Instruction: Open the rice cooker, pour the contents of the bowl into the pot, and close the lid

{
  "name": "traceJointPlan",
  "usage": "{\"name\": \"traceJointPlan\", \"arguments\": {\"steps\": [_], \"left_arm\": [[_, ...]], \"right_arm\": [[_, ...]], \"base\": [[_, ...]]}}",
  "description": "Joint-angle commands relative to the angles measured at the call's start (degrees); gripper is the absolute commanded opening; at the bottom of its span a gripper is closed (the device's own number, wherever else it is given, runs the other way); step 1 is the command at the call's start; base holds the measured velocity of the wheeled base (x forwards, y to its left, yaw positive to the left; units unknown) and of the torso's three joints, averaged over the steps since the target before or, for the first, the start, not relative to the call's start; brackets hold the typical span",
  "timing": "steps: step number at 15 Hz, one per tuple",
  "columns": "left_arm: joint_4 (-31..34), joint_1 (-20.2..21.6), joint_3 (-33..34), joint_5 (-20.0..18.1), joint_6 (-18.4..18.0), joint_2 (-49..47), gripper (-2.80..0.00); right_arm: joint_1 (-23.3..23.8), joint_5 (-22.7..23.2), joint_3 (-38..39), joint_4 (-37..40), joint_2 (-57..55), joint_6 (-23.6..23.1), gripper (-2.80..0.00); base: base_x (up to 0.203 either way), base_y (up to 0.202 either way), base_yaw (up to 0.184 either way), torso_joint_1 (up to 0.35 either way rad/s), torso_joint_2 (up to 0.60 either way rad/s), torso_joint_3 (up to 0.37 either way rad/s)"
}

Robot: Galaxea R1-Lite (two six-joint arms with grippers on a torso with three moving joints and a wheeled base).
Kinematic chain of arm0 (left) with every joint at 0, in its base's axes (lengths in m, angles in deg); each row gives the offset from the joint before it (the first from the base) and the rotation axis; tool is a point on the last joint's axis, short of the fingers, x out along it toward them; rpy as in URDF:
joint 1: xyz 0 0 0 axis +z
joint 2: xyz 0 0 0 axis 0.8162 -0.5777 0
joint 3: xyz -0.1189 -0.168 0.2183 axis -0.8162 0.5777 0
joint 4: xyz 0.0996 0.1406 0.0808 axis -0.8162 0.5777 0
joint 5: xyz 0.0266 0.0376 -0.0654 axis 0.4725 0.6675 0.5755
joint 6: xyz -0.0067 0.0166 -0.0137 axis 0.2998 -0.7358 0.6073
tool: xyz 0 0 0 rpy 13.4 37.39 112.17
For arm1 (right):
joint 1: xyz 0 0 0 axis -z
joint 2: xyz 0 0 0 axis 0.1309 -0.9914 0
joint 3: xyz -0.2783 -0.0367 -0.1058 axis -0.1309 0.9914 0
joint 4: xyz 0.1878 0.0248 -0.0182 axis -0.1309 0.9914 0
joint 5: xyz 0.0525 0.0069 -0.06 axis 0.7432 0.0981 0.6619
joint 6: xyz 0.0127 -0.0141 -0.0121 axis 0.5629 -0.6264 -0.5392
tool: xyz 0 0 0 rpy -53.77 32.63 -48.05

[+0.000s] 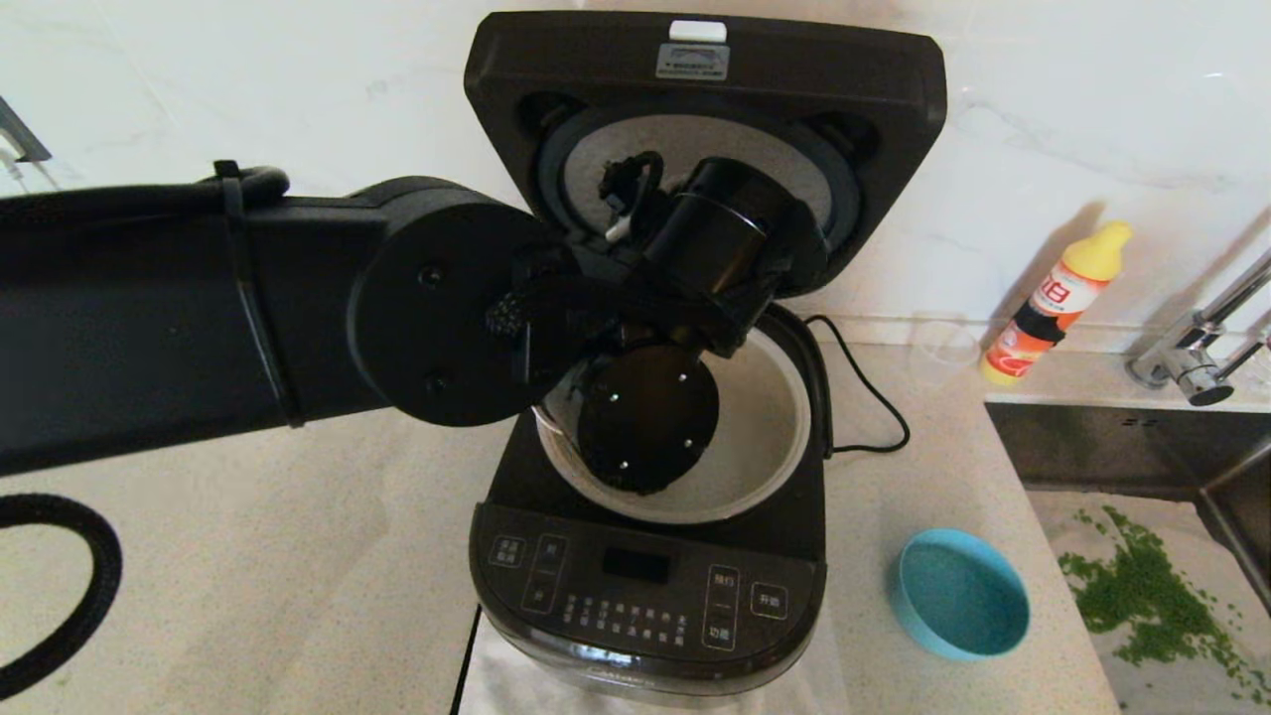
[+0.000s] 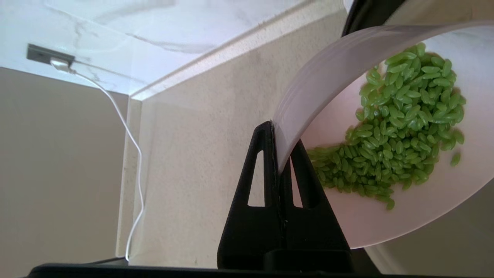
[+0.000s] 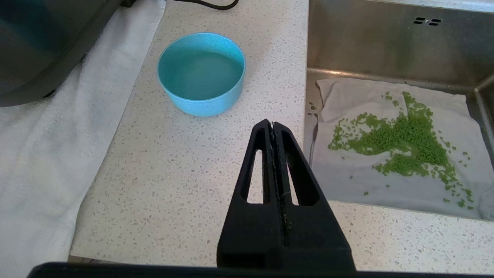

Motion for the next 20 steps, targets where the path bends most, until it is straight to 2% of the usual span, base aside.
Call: {"name": "traceJointPlan", "arguments": {"steps": [1, 3, 5, 7, 9, 14, 20], "left_arm": [[0.2, 0.0, -1.7, 0.6, -1.8, -0.8, -2.80], [0.4, -0.2, -1.8, 2.0, -3.1, -0.5, -2.80], [2.1, -0.6, -1.8, 4.1, -3.1, -0.4, -2.80], [3.7, -0.9, -1.7, 4.5, -3.2, -0.5, -2.80], [5.6, -2.7, -1.4, 6.1, -3.0, -0.9, -2.80], [7.2, -4.5, -1.1, 7.9, -3.0, -3.0, -2.80], [10.5, -4.6, -1.2, 9.9, -2.6, -4.3, -2.80]], "right_arm": [[0.0, 0.0, 0.0, 0.0, 0.0, 0.1, -2.80], [0.0, 0.0, 0.0, 0.0, -0.1, 0.0, -2.80], [0.0, 0.0, 0.0, 0.0, 0.0, 0.0, -2.80], [0.0, 0.0, 0.0, 0.0, -0.1, 0.0, -2.80], [0.0, 0.0, 0.0, 0.0, -0.1, 0.1, -2.80], [0.0, 0.0, 0.0, 0.0, -0.1, 0.0, -2.80], [0.0, 0.0, 0.0, 0.0, -0.1, 0.1, -2.80]], "base": [[0.000, 0.000, 0.000, 0.000, 0.00, 0.000], [0.000, 0.000, 0.000, 0.000, 0.00, 0.000], [0.000, 0.000, 0.000, 0.000, 0.00, 0.000], [0.000, 0.000, 0.000, 0.000, 0.00, 0.000], [0.000, 0.000, 0.000, 0.000, 0.00, 0.000], [0.000, 0.000, 0.000, 0.000, 0.00, 0.000], [0.000, 0.000, 0.000, 0.000, 0.00, 0.000]]}}
